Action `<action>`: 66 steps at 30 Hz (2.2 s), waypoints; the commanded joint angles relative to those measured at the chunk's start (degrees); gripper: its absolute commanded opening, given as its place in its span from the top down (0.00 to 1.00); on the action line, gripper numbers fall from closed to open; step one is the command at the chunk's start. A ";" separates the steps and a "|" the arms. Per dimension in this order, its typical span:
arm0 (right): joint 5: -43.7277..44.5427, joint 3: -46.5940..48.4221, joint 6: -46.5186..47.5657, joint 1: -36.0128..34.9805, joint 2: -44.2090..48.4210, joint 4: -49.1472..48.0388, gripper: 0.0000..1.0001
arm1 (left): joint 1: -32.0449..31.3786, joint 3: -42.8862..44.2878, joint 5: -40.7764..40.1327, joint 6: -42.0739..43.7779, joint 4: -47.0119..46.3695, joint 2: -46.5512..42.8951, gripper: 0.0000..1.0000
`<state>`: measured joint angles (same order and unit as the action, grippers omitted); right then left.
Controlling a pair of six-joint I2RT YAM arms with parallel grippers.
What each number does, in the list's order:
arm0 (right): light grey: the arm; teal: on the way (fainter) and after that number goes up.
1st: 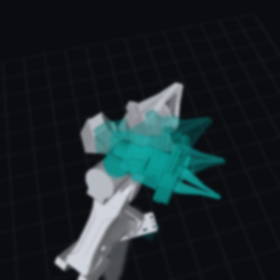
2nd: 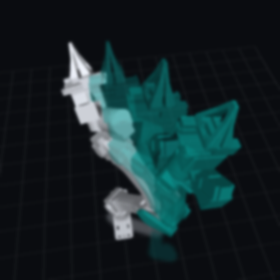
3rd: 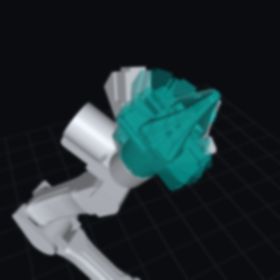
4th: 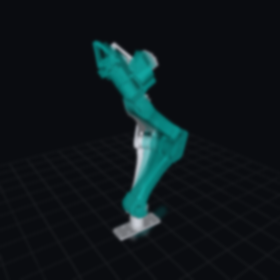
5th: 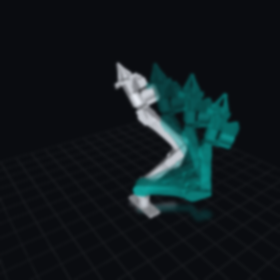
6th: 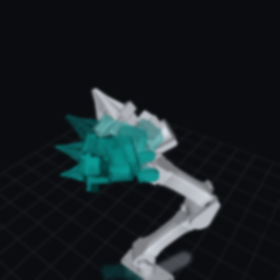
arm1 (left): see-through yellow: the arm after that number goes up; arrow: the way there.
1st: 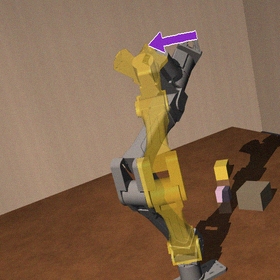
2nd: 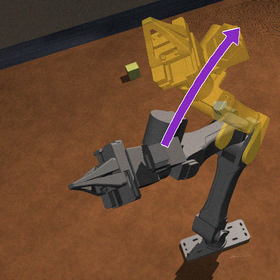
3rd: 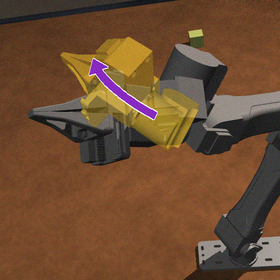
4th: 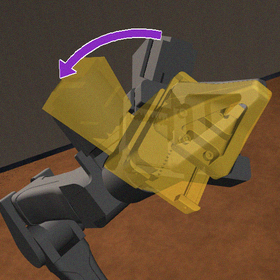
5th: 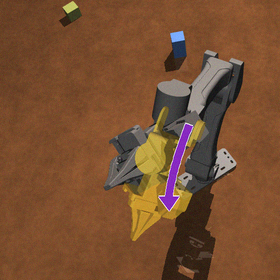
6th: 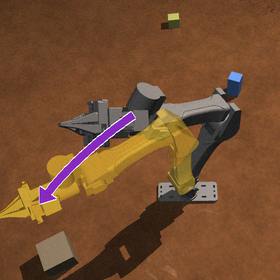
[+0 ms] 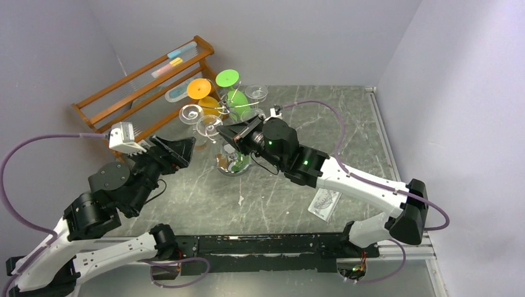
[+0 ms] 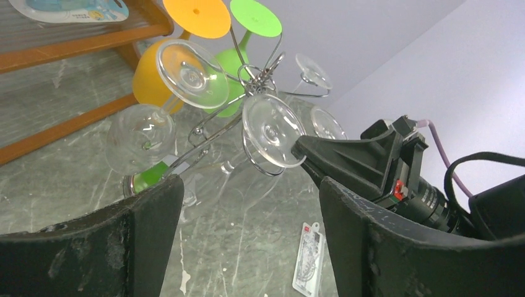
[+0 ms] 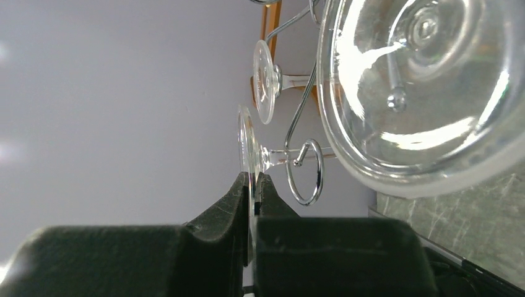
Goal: Place the wine glass upside down on the wine glass rack
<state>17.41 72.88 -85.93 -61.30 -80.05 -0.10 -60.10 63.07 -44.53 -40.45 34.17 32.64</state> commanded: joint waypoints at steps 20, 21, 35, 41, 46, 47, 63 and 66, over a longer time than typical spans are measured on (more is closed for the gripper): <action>1.41 -4.78 1.57 1.00 5.40 1.99 1.00 | -0.02 3.25 -3.78 3.05 2.97 -1.79 0.14; 1.86 -4.97 1.51 0.94 5.63 2.37 1.00 | -0.02 3.28 -3.24 4.19 2.59 -1.66 0.14; 2.37 -8.27 1.66 1.04 9.32 3.65 0.62 | 0.02 9.17 -5.75 12.70 6.85 -0.11 0.12; -1.06 -11.05 5.56 1.26 12.97 0.87 0.31 | -0.02 10.87 -6.19 14.37 9.06 0.45 0.08; -3.57 -16.19 10.68 1.20 19.22 2.20 0.23 | -0.02 14.70 -7.48 14.77 13.99 1.57 0.04; -3.91 -17.93 12.83 1.26 21.12 1.39 0.23 | -0.02 15.50 -7.80 14.85 15.11 1.63 0.04; 30.47 -8.10 50.35 1.25 36.70 40.03 0.00 | -0.02 29.69 -6.06 25.91 22.45 -1.90 0.03; 37.29 -4.37 52.77 1.25 38.43 42.50 0.00 | -0.04 30.64 -7.10 26.28 23.40 -1.46 0.04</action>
<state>38.11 63.83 -40.82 -60.31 -44.40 33.78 -60.10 92.58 -50.83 -17.47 53.82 30.46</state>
